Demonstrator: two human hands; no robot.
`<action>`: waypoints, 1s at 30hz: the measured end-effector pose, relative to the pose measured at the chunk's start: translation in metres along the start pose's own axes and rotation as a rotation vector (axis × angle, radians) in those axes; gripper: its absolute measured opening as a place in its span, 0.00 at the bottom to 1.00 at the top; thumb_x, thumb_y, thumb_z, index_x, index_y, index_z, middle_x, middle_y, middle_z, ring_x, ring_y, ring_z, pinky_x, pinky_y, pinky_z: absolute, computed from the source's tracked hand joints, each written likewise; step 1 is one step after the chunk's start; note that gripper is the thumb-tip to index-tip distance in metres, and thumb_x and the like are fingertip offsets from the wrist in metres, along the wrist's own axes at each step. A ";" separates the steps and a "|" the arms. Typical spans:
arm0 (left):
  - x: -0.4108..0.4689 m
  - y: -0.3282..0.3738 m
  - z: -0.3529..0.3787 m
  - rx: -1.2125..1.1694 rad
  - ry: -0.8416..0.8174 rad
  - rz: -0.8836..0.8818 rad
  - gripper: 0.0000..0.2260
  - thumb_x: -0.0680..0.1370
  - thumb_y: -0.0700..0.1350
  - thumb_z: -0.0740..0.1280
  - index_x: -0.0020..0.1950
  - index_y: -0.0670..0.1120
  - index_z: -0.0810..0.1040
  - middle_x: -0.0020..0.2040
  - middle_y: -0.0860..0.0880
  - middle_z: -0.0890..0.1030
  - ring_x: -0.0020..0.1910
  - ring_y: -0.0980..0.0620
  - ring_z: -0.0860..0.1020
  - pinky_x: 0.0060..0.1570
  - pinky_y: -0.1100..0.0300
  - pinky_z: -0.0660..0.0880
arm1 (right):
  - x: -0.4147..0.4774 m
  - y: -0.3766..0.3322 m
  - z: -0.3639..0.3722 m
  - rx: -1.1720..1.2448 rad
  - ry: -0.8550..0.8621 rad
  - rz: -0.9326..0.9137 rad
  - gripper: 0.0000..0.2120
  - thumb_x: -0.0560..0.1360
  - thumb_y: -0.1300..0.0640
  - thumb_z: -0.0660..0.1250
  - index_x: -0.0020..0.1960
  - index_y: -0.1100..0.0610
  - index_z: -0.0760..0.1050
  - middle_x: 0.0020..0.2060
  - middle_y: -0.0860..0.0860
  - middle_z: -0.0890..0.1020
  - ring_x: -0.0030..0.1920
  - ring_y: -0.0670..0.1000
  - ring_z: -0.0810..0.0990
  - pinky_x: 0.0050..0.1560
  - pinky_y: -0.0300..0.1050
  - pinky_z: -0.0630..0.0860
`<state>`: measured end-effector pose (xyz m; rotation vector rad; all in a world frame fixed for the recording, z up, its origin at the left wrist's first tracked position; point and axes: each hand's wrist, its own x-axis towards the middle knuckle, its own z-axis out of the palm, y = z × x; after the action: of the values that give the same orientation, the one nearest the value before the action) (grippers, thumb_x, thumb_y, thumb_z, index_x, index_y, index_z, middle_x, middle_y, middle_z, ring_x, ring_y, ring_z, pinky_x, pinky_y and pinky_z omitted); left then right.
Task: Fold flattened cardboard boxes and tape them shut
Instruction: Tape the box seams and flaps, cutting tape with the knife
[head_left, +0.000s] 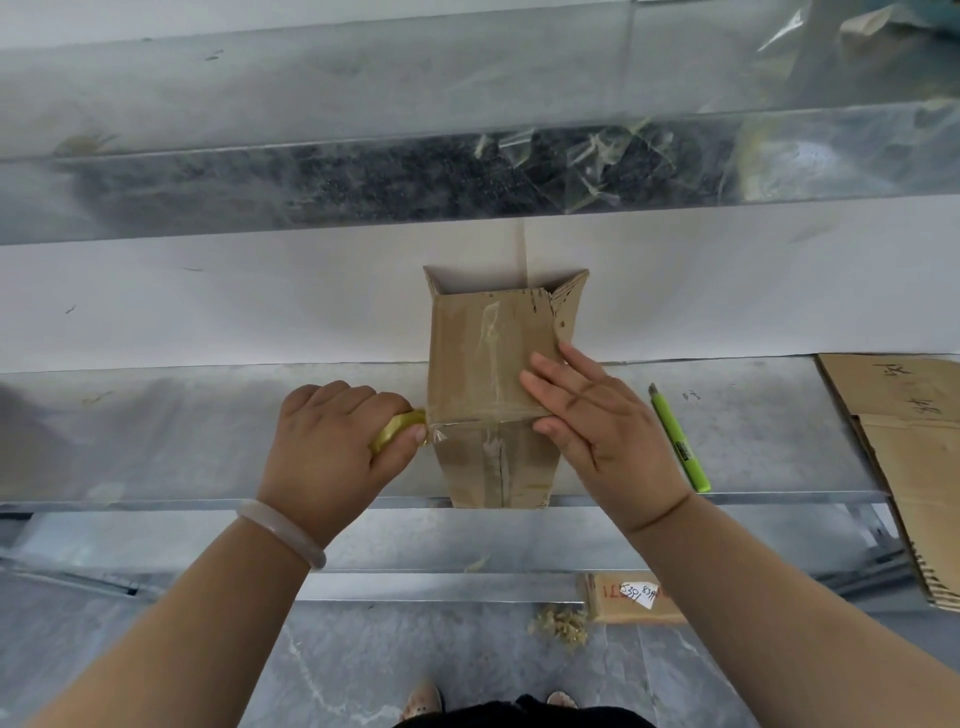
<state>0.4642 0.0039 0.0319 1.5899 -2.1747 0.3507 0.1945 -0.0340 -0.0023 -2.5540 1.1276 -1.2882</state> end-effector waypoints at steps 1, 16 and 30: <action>0.000 -0.001 0.000 -0.011 -0.002 -0.003 0.16 0.77 0.58 0.59 0.44 0.50 0.81 0.36 0.53 0.79 0.36 0.49 0.76 0.45 0.53 0.67 | 0.001 0.000 -0.001 -0.034 -0.017 -0.028 0.18 0.83 0.49 0.57 0.68 0.56 0.74 0.67 0.50 0.75 0.72 0.56 0.69 0.71 0.49 0.68; 0.003 -0.003 0.000 -0.051 -0.003 -0.015 0.16 0.77 0.59 0.59 0.43 0.51 0.81 0.36 0.54 0.80 0.37 0.49 0.77 0.45 0.53 0.70 | 0.035 -0.049 0.021 -0.249 -0.024 -0.072 0.18 0.80 0.41 0.60 0.59 0.48 0.82 0.59 0.44 0.82 0.65 0.52 0.78 0.69 0.52 0.69; 0.005 -0.019 0.005 -0.280 -0.099 0.016 0.18 0.78 0.61 0.56 0.48 0.52 0.80 0.39 0.55 0.78 0.40 0.53 0.75 0.43 0.53 0.73 | 0.051 -0.068 0.013 -0.301 -0.177 0.071 0.21 0.75 0.34 0.59 0.59 0.43 0.82 0.57 0.40 0.83 0.62 0.47 0.77 0.70 0.53 0.66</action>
<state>0.4804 -0.0086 0.0289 1.4618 -2.1967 -0.0301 0.2627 -0.0198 0.0483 -2.7349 1.4541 -0.9144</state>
